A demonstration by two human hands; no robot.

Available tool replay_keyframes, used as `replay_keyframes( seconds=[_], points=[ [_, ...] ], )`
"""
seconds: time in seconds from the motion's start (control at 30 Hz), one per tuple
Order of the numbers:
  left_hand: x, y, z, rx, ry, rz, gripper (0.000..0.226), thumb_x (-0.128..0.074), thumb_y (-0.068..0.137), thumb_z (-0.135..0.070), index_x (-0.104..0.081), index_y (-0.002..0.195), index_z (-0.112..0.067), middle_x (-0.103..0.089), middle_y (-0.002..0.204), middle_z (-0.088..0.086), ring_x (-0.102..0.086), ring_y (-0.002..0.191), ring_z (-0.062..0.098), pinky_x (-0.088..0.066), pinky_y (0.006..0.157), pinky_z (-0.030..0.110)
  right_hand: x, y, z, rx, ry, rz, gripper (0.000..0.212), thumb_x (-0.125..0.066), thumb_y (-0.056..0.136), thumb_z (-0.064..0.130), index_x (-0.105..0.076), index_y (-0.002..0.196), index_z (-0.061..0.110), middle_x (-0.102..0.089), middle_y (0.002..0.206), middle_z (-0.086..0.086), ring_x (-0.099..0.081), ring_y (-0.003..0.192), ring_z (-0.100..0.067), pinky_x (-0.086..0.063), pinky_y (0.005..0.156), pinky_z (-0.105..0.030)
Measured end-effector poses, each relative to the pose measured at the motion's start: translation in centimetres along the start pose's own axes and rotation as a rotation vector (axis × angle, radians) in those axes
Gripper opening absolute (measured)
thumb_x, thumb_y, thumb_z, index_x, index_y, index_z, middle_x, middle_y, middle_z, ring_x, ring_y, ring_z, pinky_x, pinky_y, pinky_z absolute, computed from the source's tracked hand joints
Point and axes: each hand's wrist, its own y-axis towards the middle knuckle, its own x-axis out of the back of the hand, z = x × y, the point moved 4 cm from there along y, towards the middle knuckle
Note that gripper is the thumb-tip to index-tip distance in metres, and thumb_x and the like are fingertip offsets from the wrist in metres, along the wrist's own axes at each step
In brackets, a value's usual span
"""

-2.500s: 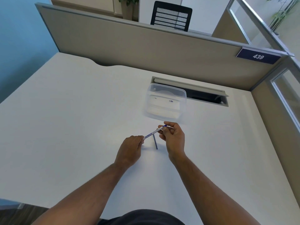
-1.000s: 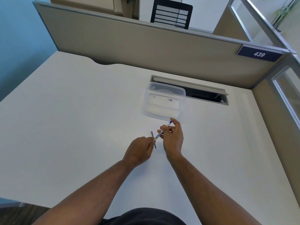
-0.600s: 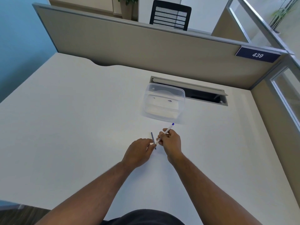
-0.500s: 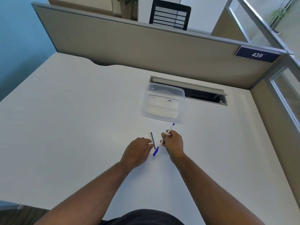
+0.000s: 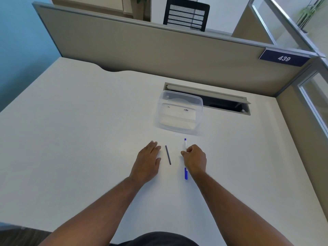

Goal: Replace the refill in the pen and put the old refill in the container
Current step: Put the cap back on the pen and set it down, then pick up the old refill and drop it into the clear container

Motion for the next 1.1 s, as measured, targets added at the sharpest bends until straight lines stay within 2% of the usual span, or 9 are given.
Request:
replay_keyframes(
  seconds=[0.13, 0.4, 0.67, 0.87, 1.0, 1.1],
  points=[
    [-0.2, 0.3, 0.5, 0.008, 0.029, 0.006, 0.053, -0.051, 0.096, -0.021, -0.041, 0.147, -0.009, -0.034, 0.158, 0.008, -0.024, 0.149, 0.022, -0.024, 0.119, 0.039, -0.2, 0.5, 0.1, 0.007, -0.033, -0.013, 0.017, -0.068, 0.092, 0.022, -0.056, 0.084, 0.011, -0.063, 0.078, -0.001, -0.06, 0.072, -0.024, -0.046, 0.066, -0.033],
    [-0.8, 0.4, 1.2, 0.012, 0.042, 0.023, 0.055, -0.05, 0.097, -0.022, -0.036, 0.149, -0.01, -0.029, 0.16, 0.007, -0.021, 0.15, 0.022, -0.024, 0.119, 0.04, -0.5, 0.9, 0.1, -0.023, -0.076, 0.002, 0.022, -0.069, 0.09, 0.025, -0.053, 0.08, 0.014, -0.065, 0.081, -0.004, -0.066, 0.077, -0.028, -0.044, 0.064, -0.032],
    [-1.1, 0.8, 1.7, 0.015, 0.043, 0.026, 0.055, -0.048, 0.098, -0.023, -0.036, 0.149, -0.009, -0.028, 0.161, 0.006, -0.02, 0.15, 0.021, -0.022, 0.12, 0.039, -0.6, 1.2, 0.2, -0.012, -0.089, 0.026, 0.026, -0.071, 0.089, 0.03, -0.055, 0.088, 0.01, -0.064, 0.084, -0.004, -0.059, 0.077, -0.026, -0.041, 0.067, -0.033],
    [-1.2, 1.4, 1.7, -0.007, 0.065, 0.035, 0.056, -0.049, 0.098, -0.027, -0.036, 0.15, -0.01, -0.028, 0.161, 0.006, -0.02, 0.15, 0.02, -0.021, 0.12, 0.039, -0.3, 1.2, 0.3, -0.009, -0.095, 0.013, 0.032, -0.069, 0.09, 0.042, -0.055, 0.089, 0.013, -0.062, 0.083, 0.001, -0.057, 0.075, -0.021, -0.04, 0.066, -0.032],
    [-1.3, 1.7, 2.0, 0.007, 0.083, 0.054, 0.061, -0.046, 0.099, -0.03, -0.026, 0.154, -0.014, -0.019, 0.164, 0.003, -0.01, 0.152, 0.017, -0.017, 0.122, 0.042, -0.2, 0.4, 1.4, 0.139, -0.15, -0.081, 0.025, -0.066, 0.096, 0.034, -0.062, 0.108, 0.013, -0.064, 0.105, 0.0, -0.061, 0.094, -0.022, -0.05, 0.079, -0.035],
    [-1.5, 1.9, 2.1, 0.02, 0.135, 0.072, 0.067, -0.042, 0.1, -0.036, -0.013, 0.157, -0.015, -0.007, 0.166, 0.003, 0.0, 0.153, 0.018, -0.011, 0.123, 0.047, -0.8, -0.2, 2.7, 0.319, -0.195, -0.073, 0.022, -0.063, 0.097, 0.024, -0.066, 0.115, 0.011, -0.066, 0.111, -0.005, -0.061, 0.106, -0.024, -0.05, 0.089, -0.038]
  ],
)
